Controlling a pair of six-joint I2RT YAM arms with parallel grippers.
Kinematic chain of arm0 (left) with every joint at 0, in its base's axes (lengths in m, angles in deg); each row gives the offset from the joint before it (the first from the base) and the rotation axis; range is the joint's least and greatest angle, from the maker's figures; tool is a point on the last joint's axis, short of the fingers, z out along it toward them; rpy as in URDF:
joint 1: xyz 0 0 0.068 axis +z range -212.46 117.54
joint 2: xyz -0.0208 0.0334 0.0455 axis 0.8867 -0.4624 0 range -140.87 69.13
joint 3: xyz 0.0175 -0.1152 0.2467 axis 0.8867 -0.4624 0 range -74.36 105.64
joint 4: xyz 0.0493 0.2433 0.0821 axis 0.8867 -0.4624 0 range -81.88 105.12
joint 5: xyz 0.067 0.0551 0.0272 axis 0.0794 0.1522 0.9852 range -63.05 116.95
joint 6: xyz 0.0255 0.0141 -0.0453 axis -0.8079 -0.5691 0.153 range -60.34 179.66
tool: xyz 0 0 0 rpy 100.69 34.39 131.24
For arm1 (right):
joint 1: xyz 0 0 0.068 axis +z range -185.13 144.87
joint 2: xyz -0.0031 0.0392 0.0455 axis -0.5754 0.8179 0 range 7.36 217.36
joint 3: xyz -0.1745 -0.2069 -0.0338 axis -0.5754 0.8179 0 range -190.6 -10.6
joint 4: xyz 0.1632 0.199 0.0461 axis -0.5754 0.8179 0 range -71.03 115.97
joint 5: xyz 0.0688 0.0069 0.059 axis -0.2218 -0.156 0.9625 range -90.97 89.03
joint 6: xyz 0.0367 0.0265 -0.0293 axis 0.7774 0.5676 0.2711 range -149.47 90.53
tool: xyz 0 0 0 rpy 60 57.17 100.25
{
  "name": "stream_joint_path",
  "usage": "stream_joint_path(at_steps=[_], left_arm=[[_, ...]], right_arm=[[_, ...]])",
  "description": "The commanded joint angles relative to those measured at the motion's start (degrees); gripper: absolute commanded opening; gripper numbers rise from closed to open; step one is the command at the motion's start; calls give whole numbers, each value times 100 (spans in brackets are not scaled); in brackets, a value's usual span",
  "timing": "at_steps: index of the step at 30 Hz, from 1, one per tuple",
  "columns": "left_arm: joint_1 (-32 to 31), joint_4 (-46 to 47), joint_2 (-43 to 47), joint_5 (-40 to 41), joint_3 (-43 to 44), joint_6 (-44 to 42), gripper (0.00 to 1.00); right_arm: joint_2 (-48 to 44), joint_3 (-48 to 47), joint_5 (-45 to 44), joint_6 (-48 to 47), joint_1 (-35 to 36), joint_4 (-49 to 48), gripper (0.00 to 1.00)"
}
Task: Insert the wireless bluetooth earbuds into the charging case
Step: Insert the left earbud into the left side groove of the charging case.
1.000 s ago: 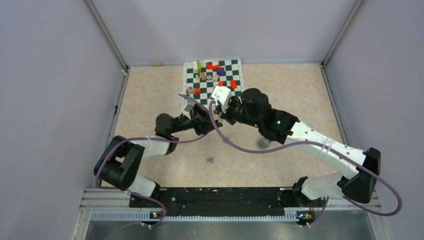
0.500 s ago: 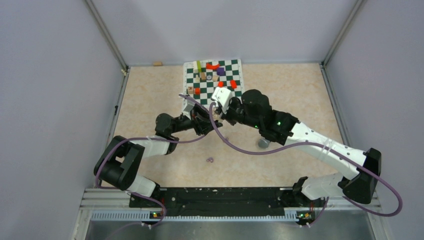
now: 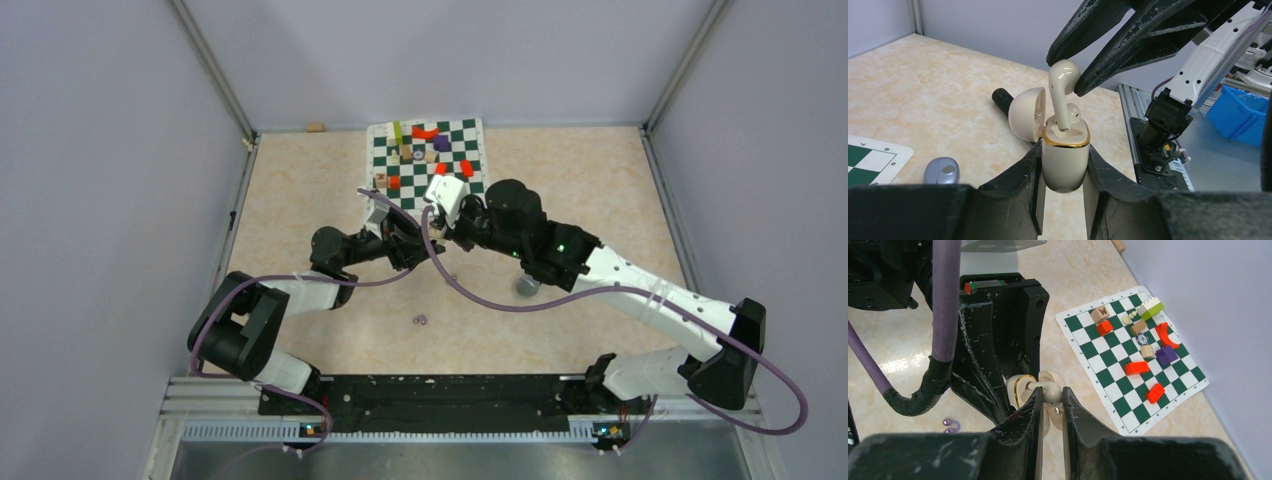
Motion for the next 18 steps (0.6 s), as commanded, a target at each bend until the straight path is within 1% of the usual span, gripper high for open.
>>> stream_joint_path(at_steps=[1,18], left_arm=[[21,285,42,31,146,-26,0],[22,339,47,36,148,18,0]], right_arm=[[-64,36,-10,-7,70,-188,6],[73,47,62,60,136,-203,6]])
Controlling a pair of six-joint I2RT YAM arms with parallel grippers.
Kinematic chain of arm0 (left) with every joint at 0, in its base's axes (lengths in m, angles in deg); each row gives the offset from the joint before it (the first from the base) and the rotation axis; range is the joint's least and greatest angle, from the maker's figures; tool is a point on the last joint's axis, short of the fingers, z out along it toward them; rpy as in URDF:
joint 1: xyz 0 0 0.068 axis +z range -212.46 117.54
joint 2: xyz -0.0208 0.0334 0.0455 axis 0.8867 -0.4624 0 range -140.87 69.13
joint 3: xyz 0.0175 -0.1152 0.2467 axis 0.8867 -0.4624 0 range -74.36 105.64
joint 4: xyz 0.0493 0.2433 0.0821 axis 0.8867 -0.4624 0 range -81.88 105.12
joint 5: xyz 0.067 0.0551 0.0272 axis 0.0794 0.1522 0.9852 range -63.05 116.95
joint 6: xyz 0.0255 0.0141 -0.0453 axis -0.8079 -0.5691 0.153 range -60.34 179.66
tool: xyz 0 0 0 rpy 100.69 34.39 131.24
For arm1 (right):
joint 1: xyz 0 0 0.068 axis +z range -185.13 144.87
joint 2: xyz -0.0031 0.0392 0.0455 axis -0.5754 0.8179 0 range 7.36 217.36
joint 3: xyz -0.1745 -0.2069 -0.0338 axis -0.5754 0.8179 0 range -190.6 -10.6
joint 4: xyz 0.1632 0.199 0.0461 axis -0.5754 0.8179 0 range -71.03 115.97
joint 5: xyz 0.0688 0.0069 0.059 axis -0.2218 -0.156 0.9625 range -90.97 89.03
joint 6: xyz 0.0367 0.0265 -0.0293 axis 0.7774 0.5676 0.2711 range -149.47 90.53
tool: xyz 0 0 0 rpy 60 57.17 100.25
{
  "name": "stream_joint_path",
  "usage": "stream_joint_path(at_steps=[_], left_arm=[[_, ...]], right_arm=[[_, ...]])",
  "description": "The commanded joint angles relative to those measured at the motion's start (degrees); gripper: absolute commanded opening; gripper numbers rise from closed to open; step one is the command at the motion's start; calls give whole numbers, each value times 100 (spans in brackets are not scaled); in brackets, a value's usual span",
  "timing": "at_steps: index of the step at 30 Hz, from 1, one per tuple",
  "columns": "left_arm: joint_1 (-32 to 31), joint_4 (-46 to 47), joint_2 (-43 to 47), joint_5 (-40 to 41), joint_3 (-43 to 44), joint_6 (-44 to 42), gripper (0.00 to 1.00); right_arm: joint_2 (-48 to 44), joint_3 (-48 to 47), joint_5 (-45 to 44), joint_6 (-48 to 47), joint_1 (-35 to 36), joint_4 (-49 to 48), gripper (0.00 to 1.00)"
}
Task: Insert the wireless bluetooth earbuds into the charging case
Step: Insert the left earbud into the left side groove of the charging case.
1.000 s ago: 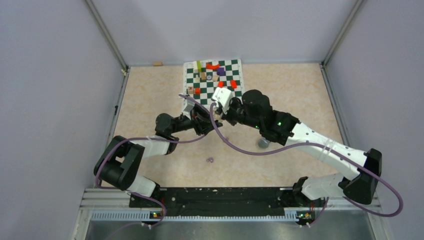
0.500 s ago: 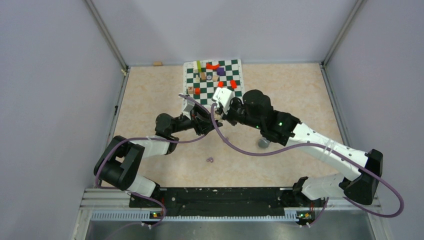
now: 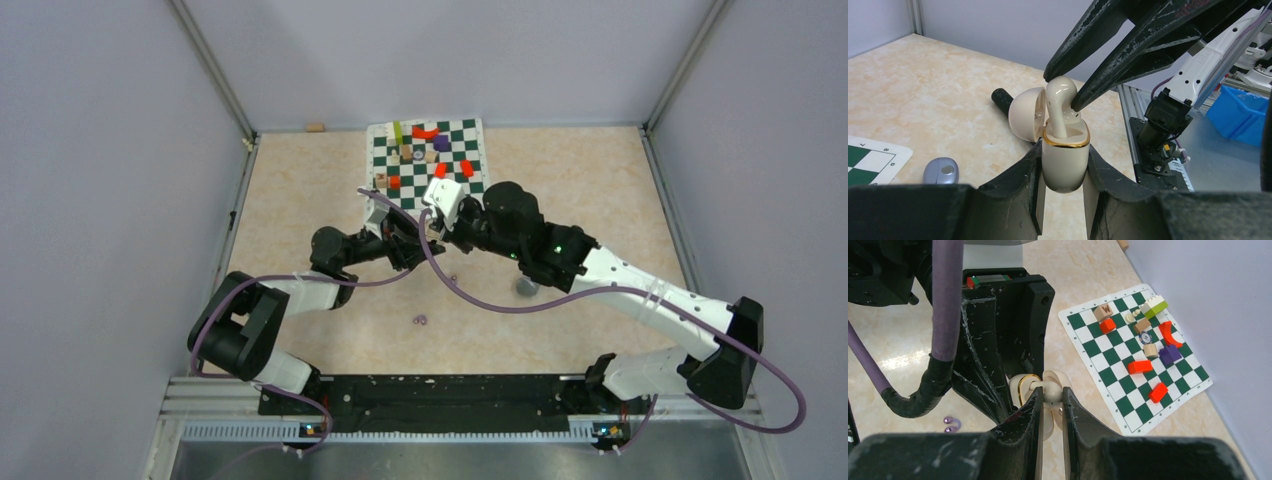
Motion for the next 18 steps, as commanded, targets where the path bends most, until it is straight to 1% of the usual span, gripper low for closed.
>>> stream_joint_path(at_steps=[1,18], left_arm=[[27,337,48,40,148,14,0],[71,333,88,82,133,23,0]], right_arm=[[53,-44,85,85,114,-145,6],[99,-38,210,78,234,12,9]])
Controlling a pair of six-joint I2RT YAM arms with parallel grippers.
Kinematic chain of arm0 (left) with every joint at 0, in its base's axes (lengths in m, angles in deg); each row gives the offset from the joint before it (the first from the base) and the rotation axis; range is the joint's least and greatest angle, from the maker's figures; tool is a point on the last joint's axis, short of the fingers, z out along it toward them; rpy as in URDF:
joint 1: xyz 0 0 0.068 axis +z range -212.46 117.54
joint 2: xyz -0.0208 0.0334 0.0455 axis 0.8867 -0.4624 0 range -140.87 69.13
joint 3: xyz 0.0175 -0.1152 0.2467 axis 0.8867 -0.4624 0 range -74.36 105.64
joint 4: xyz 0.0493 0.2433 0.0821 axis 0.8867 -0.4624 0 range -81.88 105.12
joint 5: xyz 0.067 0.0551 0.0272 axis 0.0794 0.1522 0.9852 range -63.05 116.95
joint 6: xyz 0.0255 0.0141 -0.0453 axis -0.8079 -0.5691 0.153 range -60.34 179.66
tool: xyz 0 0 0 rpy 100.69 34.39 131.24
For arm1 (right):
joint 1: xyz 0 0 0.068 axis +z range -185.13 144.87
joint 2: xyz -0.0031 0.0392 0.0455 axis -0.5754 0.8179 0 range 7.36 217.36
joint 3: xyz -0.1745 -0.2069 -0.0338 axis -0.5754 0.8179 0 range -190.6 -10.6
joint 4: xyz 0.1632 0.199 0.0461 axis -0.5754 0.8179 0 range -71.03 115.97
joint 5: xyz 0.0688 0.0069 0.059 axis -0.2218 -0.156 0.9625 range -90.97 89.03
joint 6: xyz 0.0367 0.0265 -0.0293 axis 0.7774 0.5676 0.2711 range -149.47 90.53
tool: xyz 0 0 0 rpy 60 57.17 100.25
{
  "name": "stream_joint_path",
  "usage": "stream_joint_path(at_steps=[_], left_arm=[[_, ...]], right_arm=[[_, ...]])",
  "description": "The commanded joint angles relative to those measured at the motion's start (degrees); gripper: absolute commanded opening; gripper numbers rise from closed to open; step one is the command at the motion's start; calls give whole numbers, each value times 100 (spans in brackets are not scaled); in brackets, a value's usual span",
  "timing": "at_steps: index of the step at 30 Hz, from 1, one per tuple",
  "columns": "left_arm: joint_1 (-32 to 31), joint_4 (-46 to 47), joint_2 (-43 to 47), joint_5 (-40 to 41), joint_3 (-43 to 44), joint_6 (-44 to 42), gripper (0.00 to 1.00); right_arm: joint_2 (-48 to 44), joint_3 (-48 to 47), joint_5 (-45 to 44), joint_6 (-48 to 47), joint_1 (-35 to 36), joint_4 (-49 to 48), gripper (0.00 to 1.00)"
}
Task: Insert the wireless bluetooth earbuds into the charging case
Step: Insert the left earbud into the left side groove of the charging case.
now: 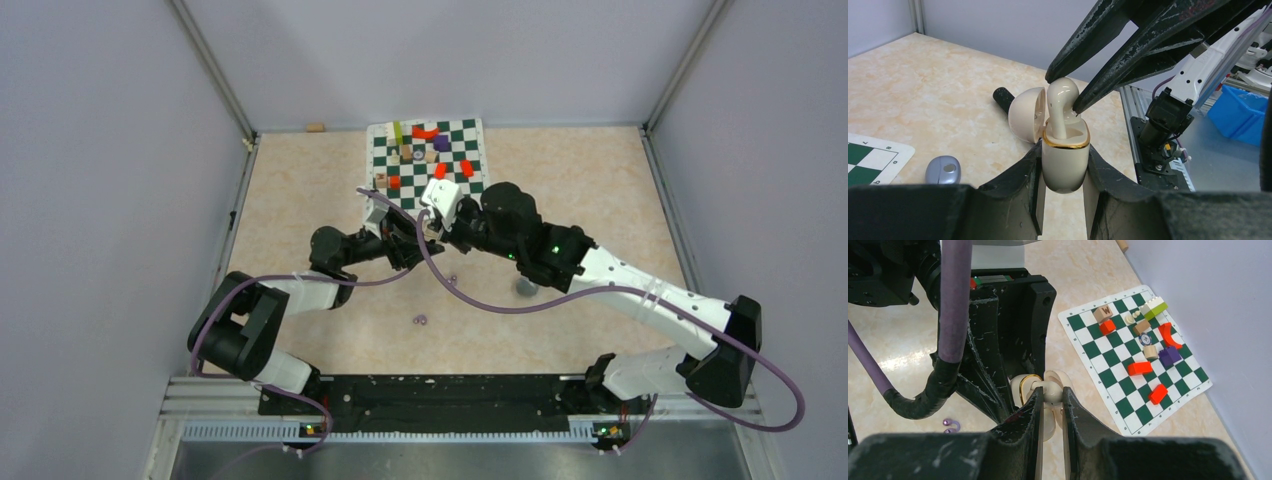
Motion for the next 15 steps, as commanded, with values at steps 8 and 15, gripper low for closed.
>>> stream_joint_path(at_steps=[8,15], left_arm=[[35,787,44,66,50,140,0],[35,1265,31,31,-63,197,0]], right_arm=[[50,-108,225,68,188,127,16],[95,-371,325,140,192,293,24]])
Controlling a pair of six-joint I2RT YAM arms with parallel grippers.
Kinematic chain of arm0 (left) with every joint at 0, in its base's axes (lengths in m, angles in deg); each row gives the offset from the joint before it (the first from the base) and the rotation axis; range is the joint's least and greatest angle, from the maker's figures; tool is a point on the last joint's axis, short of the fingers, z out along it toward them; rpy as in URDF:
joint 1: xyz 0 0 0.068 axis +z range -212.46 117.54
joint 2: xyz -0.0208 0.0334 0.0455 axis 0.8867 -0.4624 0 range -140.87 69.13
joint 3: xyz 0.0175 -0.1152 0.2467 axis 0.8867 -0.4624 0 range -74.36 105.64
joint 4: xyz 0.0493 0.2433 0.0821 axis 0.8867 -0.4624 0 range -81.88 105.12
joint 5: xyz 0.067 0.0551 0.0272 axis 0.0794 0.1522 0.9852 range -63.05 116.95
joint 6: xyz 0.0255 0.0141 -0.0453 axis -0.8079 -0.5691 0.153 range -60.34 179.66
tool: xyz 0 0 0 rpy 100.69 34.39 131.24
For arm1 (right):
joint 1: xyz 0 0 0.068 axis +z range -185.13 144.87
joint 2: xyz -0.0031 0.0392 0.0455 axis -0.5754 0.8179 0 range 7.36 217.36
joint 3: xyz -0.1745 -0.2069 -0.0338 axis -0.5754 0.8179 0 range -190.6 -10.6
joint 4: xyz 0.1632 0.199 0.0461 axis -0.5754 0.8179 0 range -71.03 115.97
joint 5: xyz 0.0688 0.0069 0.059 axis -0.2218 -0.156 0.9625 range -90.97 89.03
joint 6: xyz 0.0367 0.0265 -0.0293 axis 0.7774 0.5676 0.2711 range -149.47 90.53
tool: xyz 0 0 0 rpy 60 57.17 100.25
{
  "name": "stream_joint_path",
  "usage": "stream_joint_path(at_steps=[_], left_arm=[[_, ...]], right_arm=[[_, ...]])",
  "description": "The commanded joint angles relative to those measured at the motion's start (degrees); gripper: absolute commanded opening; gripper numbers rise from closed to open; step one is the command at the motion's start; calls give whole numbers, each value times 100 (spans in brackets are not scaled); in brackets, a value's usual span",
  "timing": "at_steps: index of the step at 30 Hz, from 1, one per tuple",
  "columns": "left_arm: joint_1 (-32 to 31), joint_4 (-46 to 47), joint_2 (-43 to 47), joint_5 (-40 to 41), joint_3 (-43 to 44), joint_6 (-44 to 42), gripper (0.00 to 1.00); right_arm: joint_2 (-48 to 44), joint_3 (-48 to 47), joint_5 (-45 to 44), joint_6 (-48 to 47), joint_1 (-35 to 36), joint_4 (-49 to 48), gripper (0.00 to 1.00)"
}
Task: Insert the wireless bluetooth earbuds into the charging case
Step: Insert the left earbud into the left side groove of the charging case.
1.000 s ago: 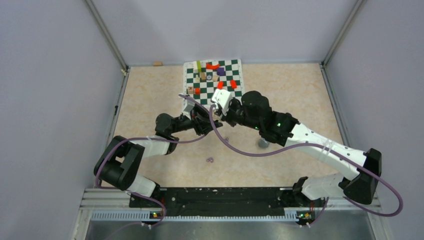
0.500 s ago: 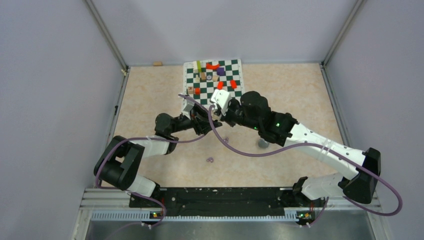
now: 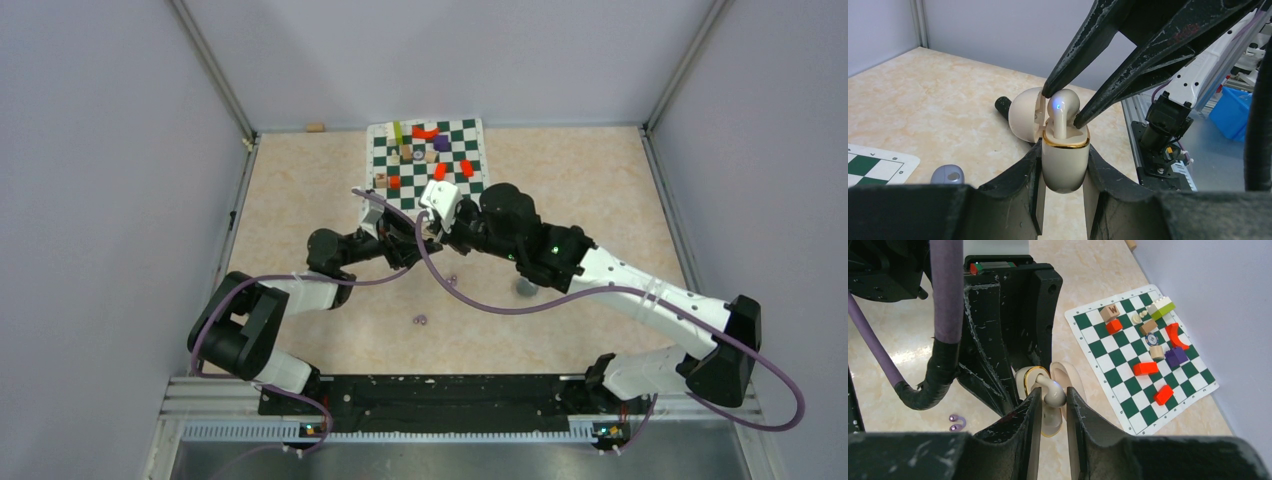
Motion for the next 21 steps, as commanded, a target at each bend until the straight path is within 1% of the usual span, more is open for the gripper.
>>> stream_joint_path(at_steps=[1,4,12,18,21], left_arm=[[-7,811,36,40,14,76,0],[-7,823,31,22,6,85,0],[-7,927,50,-44,-4,144,0],[-7,924,121,-151,5,166,0],[-5,928,212,-229,21,189,0]], right_arm=[[90,-377,272,139,143,182,25],[165,-516,305,171,138,254,29],[170,-965,406,186,136,634,47],[24,-1374,466,236,64,938,66],[-115,-1551,446,332,-168,1001,68]])
